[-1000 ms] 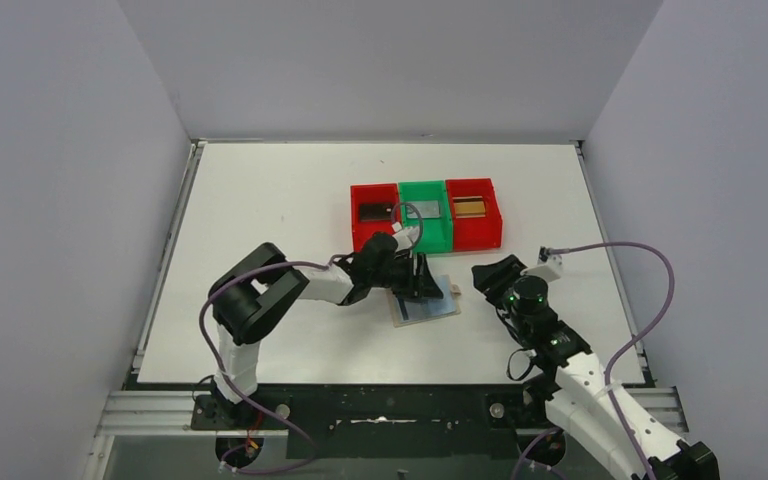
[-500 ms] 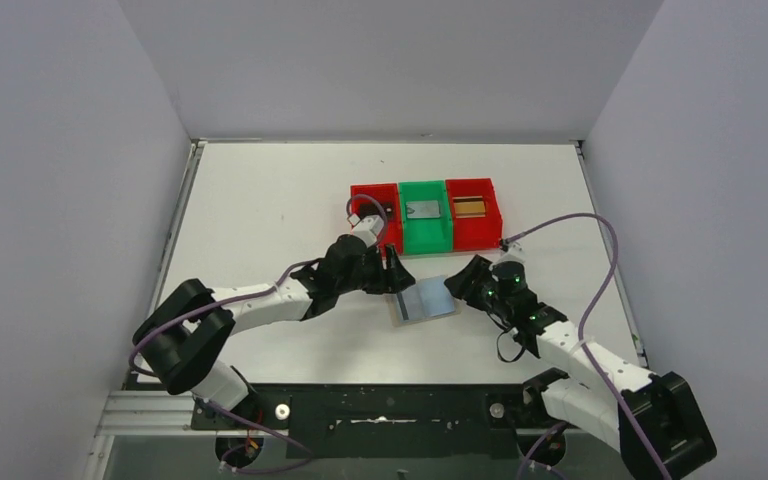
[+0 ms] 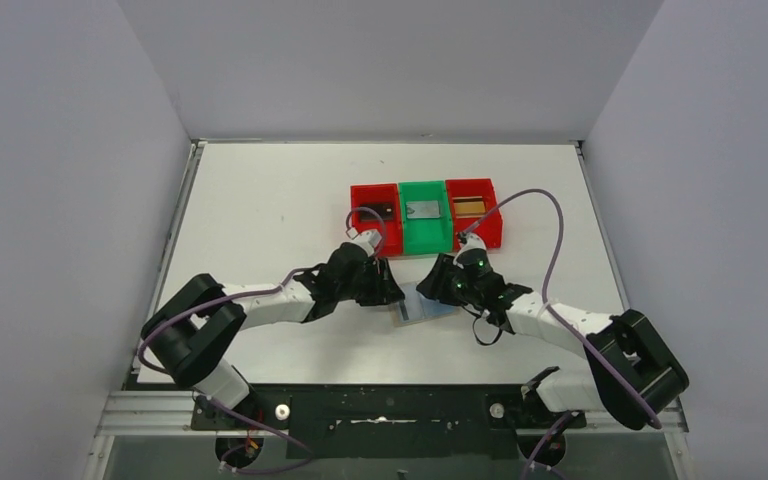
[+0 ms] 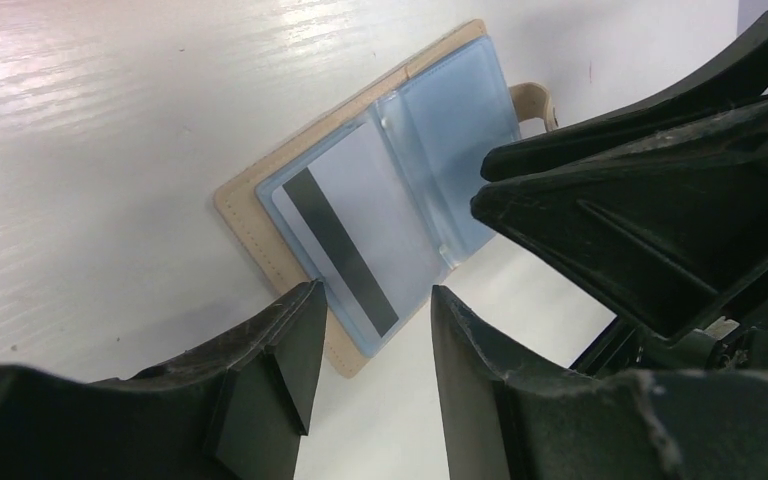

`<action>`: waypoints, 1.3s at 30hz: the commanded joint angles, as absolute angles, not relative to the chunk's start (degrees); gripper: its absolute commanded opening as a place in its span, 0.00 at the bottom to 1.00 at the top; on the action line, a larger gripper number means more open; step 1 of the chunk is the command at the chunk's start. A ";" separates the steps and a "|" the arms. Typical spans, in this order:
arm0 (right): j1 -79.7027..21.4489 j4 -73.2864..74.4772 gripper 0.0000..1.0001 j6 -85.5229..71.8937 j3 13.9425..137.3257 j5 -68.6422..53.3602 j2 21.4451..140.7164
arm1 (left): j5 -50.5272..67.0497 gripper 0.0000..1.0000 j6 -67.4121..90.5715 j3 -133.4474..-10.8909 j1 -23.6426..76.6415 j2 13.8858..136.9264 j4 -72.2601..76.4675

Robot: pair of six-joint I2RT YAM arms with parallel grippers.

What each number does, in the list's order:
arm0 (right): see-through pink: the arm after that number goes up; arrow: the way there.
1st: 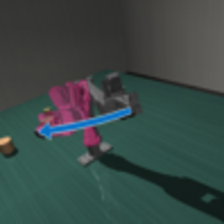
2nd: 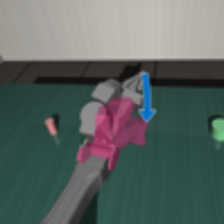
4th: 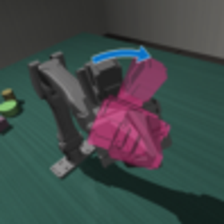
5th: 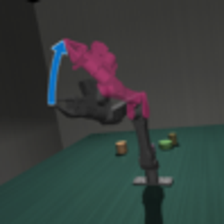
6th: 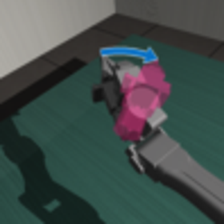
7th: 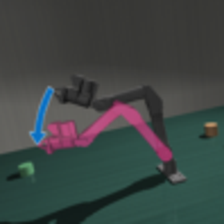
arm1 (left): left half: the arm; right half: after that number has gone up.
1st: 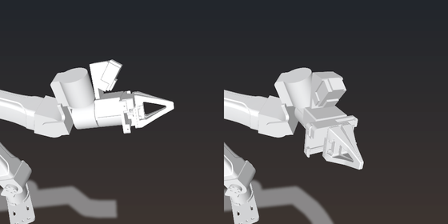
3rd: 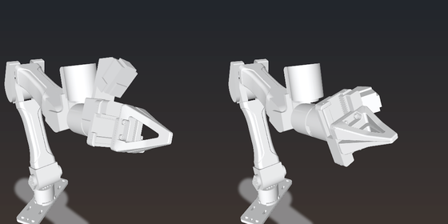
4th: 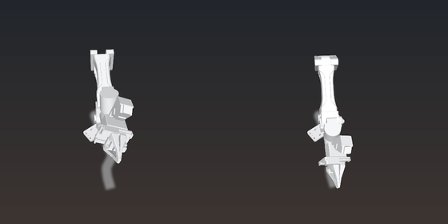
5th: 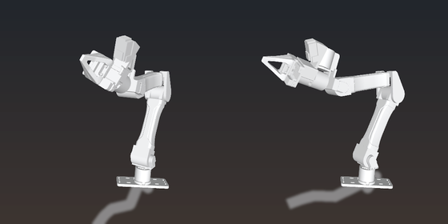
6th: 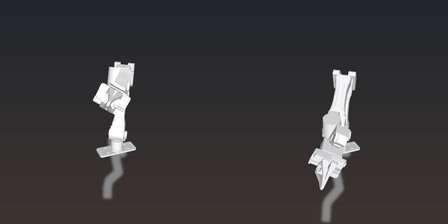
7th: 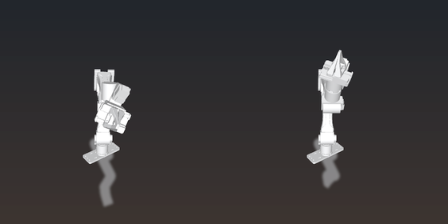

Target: Take the credit cards out of the card holder

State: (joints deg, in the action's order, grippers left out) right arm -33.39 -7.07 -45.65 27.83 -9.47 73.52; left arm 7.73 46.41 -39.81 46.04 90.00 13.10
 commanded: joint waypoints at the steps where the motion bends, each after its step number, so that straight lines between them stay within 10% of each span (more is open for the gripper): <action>1: -33.66 -8.33 0.40 -44.94 30.81 -10.32 75.54 | 10.19 0.41 46.35 -43.76 46.47 91.91 14.12; 39: -32.92 -18.11 0.20 -47.64 27.13 -18.28 83.90 | 8.74 0.17 41.49 -47.57 47.54 101.26 6.21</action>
State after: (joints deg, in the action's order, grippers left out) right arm -32.77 -12.78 -45.91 27.81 -15.75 83.26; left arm 10.17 43.51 -45.32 46.78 98.74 8.60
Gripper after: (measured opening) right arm 0.220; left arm 0.194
